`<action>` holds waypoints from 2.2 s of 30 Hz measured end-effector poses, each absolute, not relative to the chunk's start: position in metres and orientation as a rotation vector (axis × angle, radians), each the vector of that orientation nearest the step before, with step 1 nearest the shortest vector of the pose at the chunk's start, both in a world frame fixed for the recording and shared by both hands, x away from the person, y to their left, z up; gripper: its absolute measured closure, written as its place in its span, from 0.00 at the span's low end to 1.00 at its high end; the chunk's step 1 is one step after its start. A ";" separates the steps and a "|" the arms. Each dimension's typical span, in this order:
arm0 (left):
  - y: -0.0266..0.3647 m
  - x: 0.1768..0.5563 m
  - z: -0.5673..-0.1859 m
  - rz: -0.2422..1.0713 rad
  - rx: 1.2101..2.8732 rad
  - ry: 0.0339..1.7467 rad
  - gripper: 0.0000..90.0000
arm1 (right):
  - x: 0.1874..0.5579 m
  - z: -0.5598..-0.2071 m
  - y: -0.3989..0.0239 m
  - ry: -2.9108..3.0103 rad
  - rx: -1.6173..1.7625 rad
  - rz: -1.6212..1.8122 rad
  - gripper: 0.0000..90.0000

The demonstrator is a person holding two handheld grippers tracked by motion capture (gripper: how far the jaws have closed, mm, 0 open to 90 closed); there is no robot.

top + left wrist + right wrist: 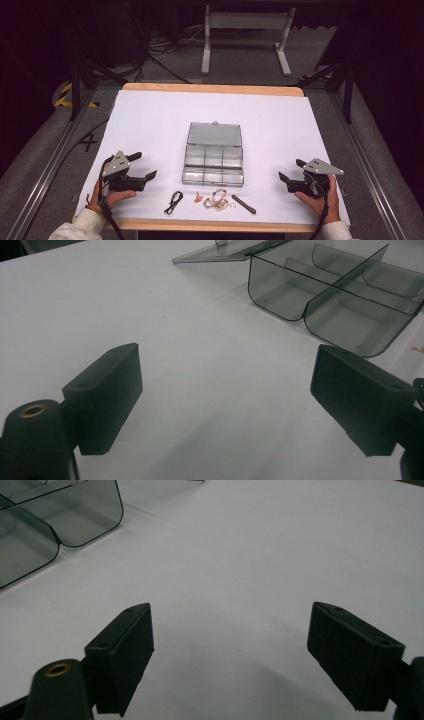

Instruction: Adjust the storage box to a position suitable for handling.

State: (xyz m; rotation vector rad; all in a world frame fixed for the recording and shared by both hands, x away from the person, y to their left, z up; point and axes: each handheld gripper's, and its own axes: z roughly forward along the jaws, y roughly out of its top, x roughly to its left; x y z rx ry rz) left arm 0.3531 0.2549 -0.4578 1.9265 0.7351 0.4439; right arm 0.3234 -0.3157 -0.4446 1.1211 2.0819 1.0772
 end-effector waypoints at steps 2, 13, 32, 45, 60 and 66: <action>0.255 0.353 -0.457 0.453 1.930 0.725 0.17 | 0.324 -0.445 -0.316 2.085 1.121 1.079 0.21; 0.254 0.349 -0.456 0.486 1.942 0.702 0.24 | 0.324 -0.445 -0.314 2.094 1.122 1.059 0.23; 0.225 0.319 -0.435 0.383 2.047 0.464 0.70 | 0.325 -0.445 -0.314 2.095 1.132 1.046 0.23; 0.185 0.297 -0.432 0.251 2.124 0.295 0.83 | 0.326 -0.445 -0.313 2.095 1.141 1.035 0.22; 0.140 0.298 -0.440 0.171 2.253 0.253 0.81 | 0.327 -0.446 -0.312 2.103 1.142 1.016 0.21; 0.128 0.301 -0.446 0.151 2.298 0.262 0.79 | 0.327 -0.446 -0.312 2.107 1.138 1.008 0.20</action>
